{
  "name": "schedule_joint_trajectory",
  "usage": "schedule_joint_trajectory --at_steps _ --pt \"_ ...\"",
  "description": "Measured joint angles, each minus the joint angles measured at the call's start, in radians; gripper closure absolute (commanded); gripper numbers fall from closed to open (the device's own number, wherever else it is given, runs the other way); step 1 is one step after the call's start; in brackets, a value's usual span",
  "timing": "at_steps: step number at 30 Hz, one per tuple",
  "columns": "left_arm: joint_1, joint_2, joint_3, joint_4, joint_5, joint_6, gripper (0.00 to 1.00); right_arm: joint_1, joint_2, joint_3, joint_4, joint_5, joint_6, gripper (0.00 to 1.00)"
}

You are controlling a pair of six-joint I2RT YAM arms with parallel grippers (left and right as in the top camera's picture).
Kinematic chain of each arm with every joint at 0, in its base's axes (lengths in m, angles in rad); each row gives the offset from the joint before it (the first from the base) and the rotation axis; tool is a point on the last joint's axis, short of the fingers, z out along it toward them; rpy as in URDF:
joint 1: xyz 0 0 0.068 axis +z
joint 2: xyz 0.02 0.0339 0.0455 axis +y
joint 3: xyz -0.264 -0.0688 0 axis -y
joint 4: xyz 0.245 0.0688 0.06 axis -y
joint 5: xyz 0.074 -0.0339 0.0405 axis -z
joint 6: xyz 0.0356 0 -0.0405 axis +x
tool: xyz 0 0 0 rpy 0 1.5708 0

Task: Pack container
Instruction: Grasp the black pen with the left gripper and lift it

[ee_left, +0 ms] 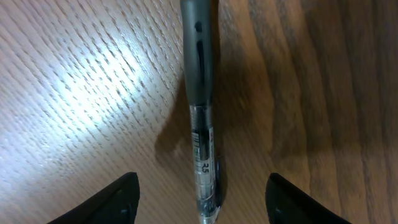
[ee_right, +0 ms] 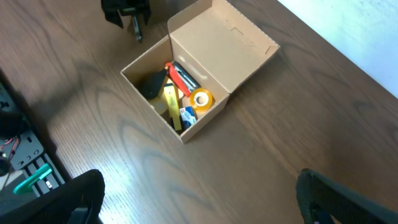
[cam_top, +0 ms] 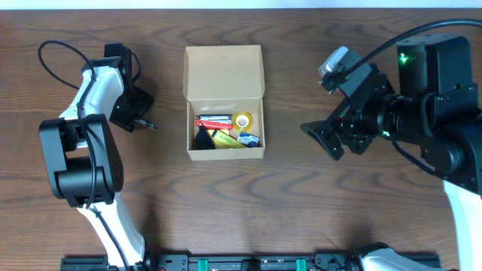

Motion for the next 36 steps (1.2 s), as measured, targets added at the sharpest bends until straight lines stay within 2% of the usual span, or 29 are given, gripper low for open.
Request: schedule_joint_trajectory --at_steps 10,27,32,36 --pt "0.000 0.039 0.000 0.057 0.023 -0.045 0.38 0.000 0.000 0.000 0.000 0.000 0.000 0.01" --pt "0.000 0.023 -0.034 0.115 -0.011 -0.051 0.52 0.000 0.000 0.000 0.000 0.000 0.000 0.01" --pt "0.000 0.015 -0.047 0.121 -0.022 -0.066 0.62 0.000 0.000 0.000 0.000 0.000 0.000 0.01" --pt "0.000 0.014 -0.050 0.118 -0.026 -0.072 0.78 0.000 0.000 0.000 0.000 0.000 0.000 0.01"
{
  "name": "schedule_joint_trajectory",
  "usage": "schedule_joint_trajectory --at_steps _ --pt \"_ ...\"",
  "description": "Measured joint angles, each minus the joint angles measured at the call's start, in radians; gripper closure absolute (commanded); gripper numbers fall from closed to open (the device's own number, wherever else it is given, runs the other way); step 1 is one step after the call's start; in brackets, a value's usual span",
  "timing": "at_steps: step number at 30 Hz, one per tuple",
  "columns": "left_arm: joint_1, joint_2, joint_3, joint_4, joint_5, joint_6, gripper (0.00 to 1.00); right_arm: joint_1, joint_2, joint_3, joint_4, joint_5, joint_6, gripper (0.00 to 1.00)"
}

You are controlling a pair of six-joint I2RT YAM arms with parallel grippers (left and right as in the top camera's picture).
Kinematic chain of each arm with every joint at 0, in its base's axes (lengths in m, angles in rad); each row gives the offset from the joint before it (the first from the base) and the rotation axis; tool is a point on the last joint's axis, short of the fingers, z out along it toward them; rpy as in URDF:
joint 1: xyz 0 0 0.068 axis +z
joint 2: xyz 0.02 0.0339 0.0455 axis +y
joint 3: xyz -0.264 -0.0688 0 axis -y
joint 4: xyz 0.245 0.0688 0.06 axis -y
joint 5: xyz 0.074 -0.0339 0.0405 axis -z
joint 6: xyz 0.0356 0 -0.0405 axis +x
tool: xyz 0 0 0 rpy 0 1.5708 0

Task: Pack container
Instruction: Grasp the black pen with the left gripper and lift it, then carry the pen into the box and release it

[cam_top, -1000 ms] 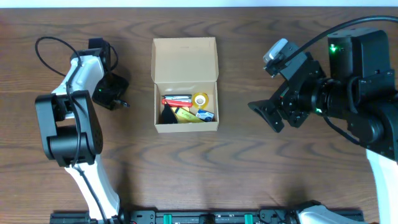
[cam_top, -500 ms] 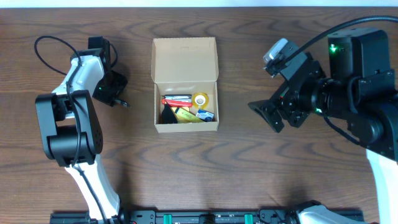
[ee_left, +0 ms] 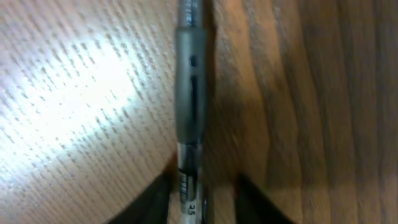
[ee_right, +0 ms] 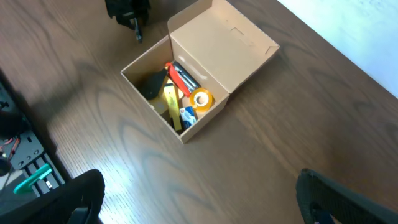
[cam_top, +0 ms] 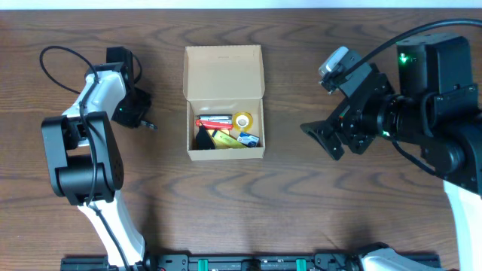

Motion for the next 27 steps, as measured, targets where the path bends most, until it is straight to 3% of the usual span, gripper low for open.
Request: schedule_joint_trajectory --at_steps 4,14,23,27 --pt "0.001 0.000 0.000 -0.001 -0.004 -0.001 0.94 0.000 0.000 0.000 0.000 0.000 0.000 0.01" --pt "0.001 -0.002 0.006 -0.008 0.000 0.110 0.94 0.000 0.000 0.000 0.000 0.000 0.000 0.01" --pt "-0.015 -0.072 0.076 -0.018 0.003 0.409 0.94 0.000 0.000 0.000 0.000 0.000 0.000 0.01" --pt "-0.072 -0.232 0.143 0.042 0.006 0.661 0.94 0.000 0.000 0.000 0.000 0.000 0.000 0.01"
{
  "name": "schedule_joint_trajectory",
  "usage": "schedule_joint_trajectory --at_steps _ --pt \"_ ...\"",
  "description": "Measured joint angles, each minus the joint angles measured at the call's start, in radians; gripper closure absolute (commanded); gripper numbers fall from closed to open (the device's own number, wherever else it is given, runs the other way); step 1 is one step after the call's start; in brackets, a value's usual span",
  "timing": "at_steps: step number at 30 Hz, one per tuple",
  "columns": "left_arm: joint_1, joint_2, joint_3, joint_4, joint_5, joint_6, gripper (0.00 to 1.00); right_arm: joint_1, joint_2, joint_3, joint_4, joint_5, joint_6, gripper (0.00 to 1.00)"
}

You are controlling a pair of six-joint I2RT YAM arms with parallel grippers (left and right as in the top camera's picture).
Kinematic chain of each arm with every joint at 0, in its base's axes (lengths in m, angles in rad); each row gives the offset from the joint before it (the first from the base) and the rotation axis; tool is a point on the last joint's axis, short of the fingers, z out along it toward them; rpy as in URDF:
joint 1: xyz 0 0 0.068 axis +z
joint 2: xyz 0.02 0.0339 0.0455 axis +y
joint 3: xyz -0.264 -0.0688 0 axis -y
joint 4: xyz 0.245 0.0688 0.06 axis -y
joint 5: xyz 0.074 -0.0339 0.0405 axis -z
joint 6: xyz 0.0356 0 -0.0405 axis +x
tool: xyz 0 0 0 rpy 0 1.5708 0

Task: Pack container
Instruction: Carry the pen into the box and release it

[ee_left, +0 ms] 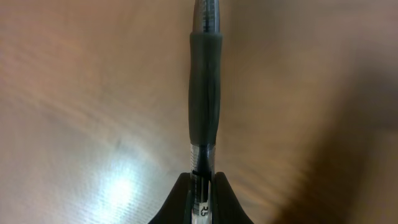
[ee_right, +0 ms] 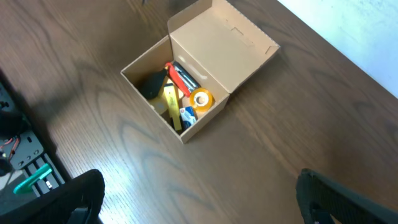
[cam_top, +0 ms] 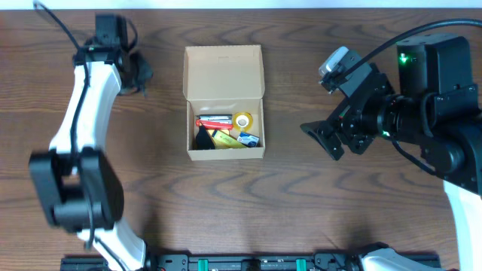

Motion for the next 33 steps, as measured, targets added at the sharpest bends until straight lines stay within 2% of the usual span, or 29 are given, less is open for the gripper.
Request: schedule_joint_trajectory --at_steps 4,7,12,15,25,33 --pt "-0.114 -0.147 0.034 0.011 0.028 0.279 0.94 0.000 0.000 0.000 0.000 0.000 0.000 0.01" --pt "-0.240 -0.219 0.043 -0.045 0.089 0.532 0.94 0.000 0.000 0.000 0.000 0.000 0.000 0.01" --pt "-0.372 -0.206 0.037 -0.209 0.158 0.886 0.94 0.000 0.000 0.000 0.000 0.000 0.000 0.01" --pt "-0.408 -0.178 0.030 -0.278 0.175 1.039 0.94 0.000 0.000 0.000 0.000 0.000 0.000 0.01" --pt "-0.413 -0.027 0.001 -0.369 0.232 1.318 0.94 0.000 0.000 0.000 0.000 0.000 0.000 0.01" --pt "-0.413 0.064 0.001 -0.361 0.240 1.549 0.93 0.000 0.000 0.000 0.000 0.000 0.000 0.01"
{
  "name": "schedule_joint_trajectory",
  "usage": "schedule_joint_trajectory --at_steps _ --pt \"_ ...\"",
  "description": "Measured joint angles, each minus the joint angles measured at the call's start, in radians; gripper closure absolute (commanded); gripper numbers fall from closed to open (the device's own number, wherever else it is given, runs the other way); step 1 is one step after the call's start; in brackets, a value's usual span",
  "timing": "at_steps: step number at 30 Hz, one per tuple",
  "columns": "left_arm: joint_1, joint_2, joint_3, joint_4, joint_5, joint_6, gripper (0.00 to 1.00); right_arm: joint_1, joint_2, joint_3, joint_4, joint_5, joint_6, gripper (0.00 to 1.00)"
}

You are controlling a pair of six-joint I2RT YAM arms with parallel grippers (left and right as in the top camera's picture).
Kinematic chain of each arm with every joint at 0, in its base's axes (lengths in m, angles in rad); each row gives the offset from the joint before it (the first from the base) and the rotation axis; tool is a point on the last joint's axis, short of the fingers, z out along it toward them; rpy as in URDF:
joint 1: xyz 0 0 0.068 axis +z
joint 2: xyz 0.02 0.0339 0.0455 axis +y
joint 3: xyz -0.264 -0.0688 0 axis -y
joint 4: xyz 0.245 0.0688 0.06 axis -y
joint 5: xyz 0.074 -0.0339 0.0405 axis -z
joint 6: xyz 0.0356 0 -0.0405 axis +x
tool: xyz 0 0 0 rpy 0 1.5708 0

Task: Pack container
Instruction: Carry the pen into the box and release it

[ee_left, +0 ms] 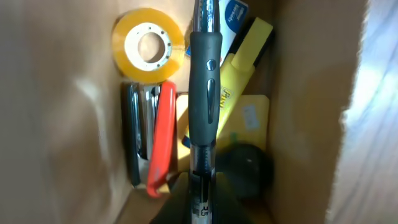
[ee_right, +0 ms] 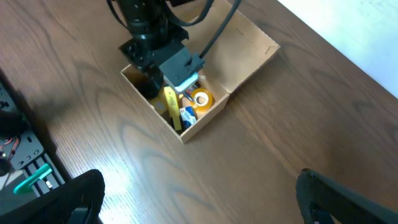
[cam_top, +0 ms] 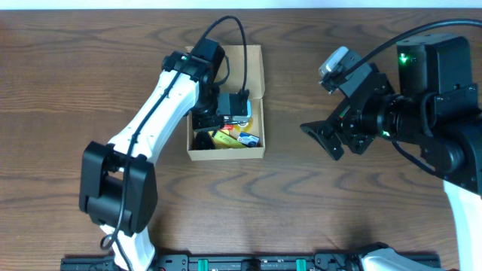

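The open cardboard box (cam_top: 224, 153) sits mid-table, flap (cam_top: 252, 60) laid back. My left gripper (ee_left: 202, 214) hangs over the box's inside, shut on a grey-grip pen (ee_left: 204, 93) that points down into it. Below the pen lie a yellow tape roll (ee_left: 148, 45), a red-and-black stapler (ee_left: 151, 140), a yellow highlighter (ee_left: 239, 74) and a black round object (ee_left: 245, 168). My right gripper (ee_right: 199, 199) stands open well to the right of the box (ee_right: 180, 134), holding nothing. In the overhead view the left wrist (cam_top: 226, 105) covers much of the box's contents.
A blue-and-white packet (cam_top: 249, 138) lies at the box's right side. The dark wooden table (cam_top: 339, 211) stretches around the box. A black rail with green clips (ee_right: 28, 177) runs along the table's front edge. The left arm's cable (cam_top: 226, 30) loops over the box flap.
My left gripper, still shut on the pen, has moved from above the table at the far left to over the inside of the box. The right arm has not moved.
My left gripper stood open around the pen lying on the table left of the box. It then had shut on the pen. Later it held the pen up at the far left, and now the pen hangs over the box's contents. My right gripper stayed open throughout.
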Motion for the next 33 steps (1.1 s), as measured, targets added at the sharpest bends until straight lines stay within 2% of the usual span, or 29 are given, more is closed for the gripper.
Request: schedule_joint_trajectory --at_steps 5,15,17,19,22,25,27,30,33 --pt "0.000 0.052 0.000 0.081 -0.011 0.097 0.92 0.000 0.000 0.000 0.000 0.000 0.000 0.01" --pt "0.000 0.136 0.000 0.203 -0.098 0.149 0.93 0.000 0.000 0.000 0.000 0.000 0.000 0.01" --pt "0.000 0.142 0.000 0.205 -0.117 0.150 0.87 0.000 0.000 0.000 0.000 0.000 0.000 0.01" --pt "0.000 0.142 0.000 0.204 -0.125 0.152 0.74 0.000 0.000 0.000 0.000 0.000 0.000 0.01" --pt "0.000 0.142 0.000 0.219 -0.135 0.124 0.72 0.000 0.000 0.000 0.000 0.000 0.000 0.01" --pt "0.000 0.142 0.000 0.219 -0.139 0.091 0.76 0.000 0.000 0.000 0.000 0.000 0.000 0.01" --pt "0.000 0.142 0.000 0.218 -0.139 0.068 0.87 0.000 0.000 0.000 0.000 0.000 0.000 0.01" --pt "-0.002 0.142 0.000 0.203 -0.142 0.039 0.94 0.000 0.000 0.000 0.000 0.000 0.000 0.01" --pt "-0.010 0.136 0.000 0.168 -0.143 0.028 0.94 0.000 0.000 0.000 0.000 0.000 0.000 0.01"
